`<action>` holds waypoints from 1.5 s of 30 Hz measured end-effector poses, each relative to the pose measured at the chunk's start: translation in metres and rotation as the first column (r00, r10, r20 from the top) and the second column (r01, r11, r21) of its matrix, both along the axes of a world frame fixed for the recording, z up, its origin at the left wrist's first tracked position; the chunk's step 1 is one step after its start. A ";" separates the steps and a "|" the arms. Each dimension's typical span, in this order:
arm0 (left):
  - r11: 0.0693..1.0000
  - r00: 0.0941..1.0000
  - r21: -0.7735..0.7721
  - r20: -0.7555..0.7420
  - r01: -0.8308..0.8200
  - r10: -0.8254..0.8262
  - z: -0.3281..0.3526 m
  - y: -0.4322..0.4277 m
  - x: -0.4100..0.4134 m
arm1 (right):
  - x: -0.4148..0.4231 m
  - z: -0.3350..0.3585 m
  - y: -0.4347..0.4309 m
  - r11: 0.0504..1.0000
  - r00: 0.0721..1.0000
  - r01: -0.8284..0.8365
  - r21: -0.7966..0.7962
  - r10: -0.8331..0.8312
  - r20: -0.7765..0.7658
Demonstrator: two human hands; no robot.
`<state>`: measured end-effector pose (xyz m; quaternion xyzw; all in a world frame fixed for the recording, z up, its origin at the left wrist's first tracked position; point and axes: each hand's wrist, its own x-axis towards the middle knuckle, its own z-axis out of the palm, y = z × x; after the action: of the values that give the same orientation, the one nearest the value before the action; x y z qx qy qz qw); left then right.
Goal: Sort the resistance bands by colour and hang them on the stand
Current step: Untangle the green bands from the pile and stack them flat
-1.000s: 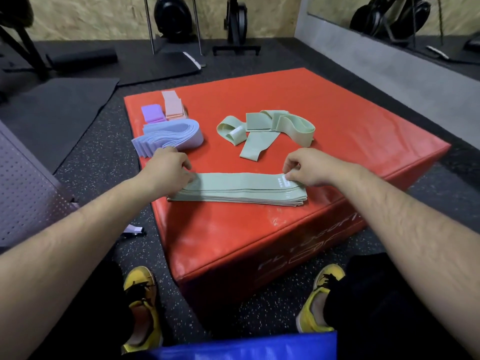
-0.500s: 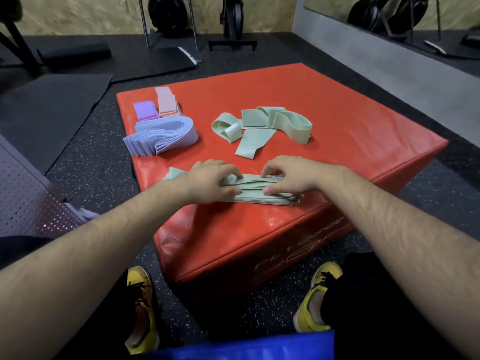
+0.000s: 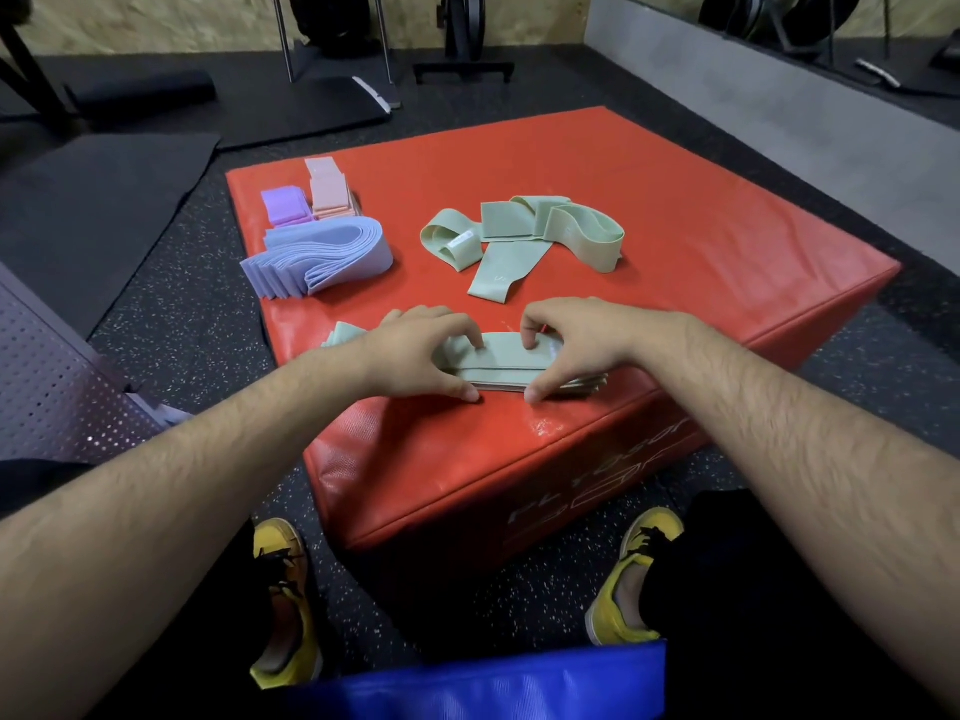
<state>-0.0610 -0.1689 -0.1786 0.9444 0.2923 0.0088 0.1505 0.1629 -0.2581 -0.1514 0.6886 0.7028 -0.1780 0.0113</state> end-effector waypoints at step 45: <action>0.975 0.995 0.204 0.023 0.087 -0.094 -0.013 0.084 0.088 | 0.032 -0.006 0.067 0.975 0.992 0.125 0.182 -0.120 -0.040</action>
<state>0.0269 -0.0851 -0.1919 0.9668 0.2440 0.0471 0.0586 0.1950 -0.1913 -0.1569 0.7261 0.6725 -0.1225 -0.0737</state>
